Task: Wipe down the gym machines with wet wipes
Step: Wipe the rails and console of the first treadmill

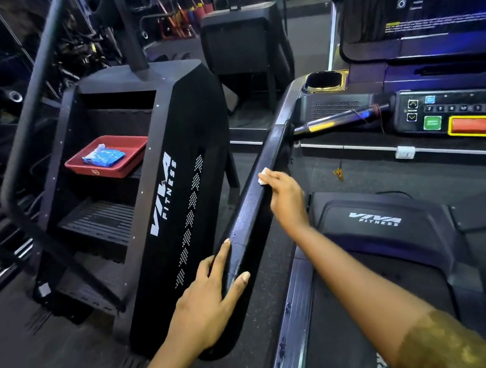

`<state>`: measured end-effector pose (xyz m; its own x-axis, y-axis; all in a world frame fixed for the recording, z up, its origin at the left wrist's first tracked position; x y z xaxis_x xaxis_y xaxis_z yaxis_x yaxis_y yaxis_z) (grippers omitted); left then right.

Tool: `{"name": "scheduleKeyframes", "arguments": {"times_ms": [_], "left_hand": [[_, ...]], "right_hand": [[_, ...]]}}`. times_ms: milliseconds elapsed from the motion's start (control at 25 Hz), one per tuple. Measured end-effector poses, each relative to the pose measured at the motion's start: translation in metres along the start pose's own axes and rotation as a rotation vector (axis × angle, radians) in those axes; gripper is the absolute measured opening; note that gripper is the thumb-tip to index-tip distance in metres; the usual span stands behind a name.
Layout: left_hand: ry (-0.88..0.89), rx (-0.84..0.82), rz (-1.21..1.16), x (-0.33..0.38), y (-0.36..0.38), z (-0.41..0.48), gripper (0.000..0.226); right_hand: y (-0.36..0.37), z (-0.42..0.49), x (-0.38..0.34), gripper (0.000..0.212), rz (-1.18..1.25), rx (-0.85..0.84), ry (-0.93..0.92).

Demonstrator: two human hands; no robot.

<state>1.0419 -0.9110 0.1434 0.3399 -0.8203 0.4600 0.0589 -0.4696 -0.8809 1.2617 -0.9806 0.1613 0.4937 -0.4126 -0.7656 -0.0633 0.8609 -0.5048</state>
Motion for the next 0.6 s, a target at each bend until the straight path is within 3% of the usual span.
{"name": "scheduleKeyframes", "arguments": {"times_ms": [200,400,480,600], "left_hand": [[-0.006,0.014,0.007,0.000,0.000,0.001,0.075],[0.001,0.024,-0.005,0.000,0.000,0.001,0.061],[0.002,0.020,0.002,0.000,-0.001,0.002,0.062],[0.004,0.017,0.003,0.000,0.002,0.001,0.063]], "right_hand": [[-0.012,-0.069,-0.033,0.037,0.075,0.210,-0.103],[-0.015,-0.133,-0.051,0.037,0.237,0.055,-0.197],[-0.022,-0.122,-0.022,0.037,0.396,0.074,-0.034],[-0.023,-0.079,0.042,0.032,0.448,0.265,0.337]]}}
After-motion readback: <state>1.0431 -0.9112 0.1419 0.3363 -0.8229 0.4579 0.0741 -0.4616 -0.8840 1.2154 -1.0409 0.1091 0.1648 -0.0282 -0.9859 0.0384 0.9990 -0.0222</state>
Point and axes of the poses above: each hand's wrist, its own z-axis towards the middle knuckle, its own y-axis out of the palm, x = y × z, the point moved 10 cm from there along z, towards the middle knuckle, and after that the axes turned 4 degrees about y, right-handed, at the moved point
